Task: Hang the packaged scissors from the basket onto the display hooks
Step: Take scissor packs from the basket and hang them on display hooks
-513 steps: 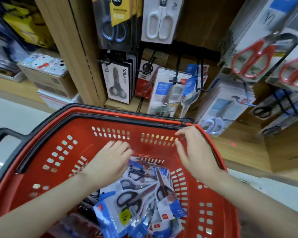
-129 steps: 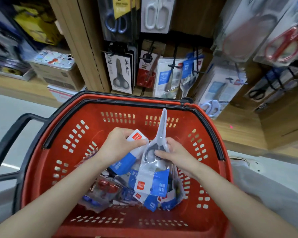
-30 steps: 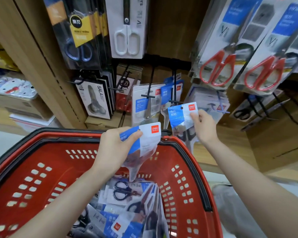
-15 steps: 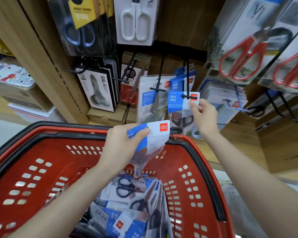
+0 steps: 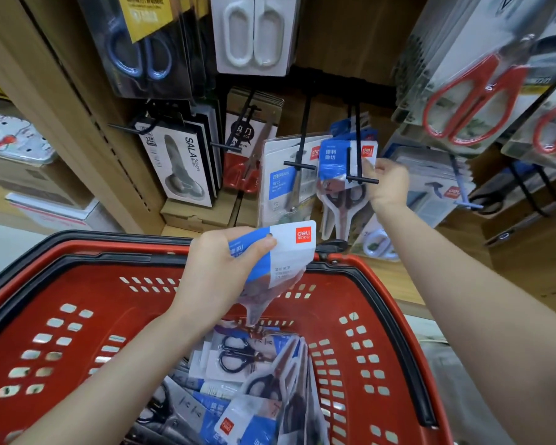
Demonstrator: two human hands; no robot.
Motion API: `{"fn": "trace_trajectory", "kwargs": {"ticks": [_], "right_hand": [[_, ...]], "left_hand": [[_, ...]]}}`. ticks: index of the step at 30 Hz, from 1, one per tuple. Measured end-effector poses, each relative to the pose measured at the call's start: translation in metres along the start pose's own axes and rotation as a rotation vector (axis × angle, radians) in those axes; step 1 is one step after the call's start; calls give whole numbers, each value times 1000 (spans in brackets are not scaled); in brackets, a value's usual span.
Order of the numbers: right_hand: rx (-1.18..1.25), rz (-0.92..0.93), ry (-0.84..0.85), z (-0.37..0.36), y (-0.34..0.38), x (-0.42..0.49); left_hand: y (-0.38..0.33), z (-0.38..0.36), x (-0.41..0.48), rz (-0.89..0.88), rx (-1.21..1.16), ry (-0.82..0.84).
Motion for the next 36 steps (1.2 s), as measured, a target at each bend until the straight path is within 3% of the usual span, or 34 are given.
{"fn": "trace_trajectory", "kwargs": {"ticks": [8,12,18,19,21,23,25,30,36], "right_hand": [[-75,-23,-15,-2,5,12],[44,-28,25,8,11,-6],[187,174,-37,51,44,-84],[169,241,-19,58,55,-103],[155,330,174,56,69,-139],[141,330,451,42,71,-174],[189,262,584,39,67,-196],[457,124,627,60,78,-215],[302,254,599,81,101,-223]], "left_hand": [[-1,-2,1,6,-7,11],[-3,-1,-1,29,-30,5],[-10,8,-6,31,-12,-15],[-14,7,-9,27,-10,3],[-25,1,-15,3,-3,69],[-36,-6,-22,-33,28,126],[-44,-9,-29,-55,26,145],[-69,-10,-45,-143,12,145],[-107,-10,-61,-326,77,86]]}}
Point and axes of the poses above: each hand's wrist, its own x-axis towards the middle knuckle, its own z-axis out of the back of the hand, y = z × x, the point moved 9 cm from there along x, towards the middle knuckle, and after that the axes turned 1 degree about -z, right-handed, at the moved point
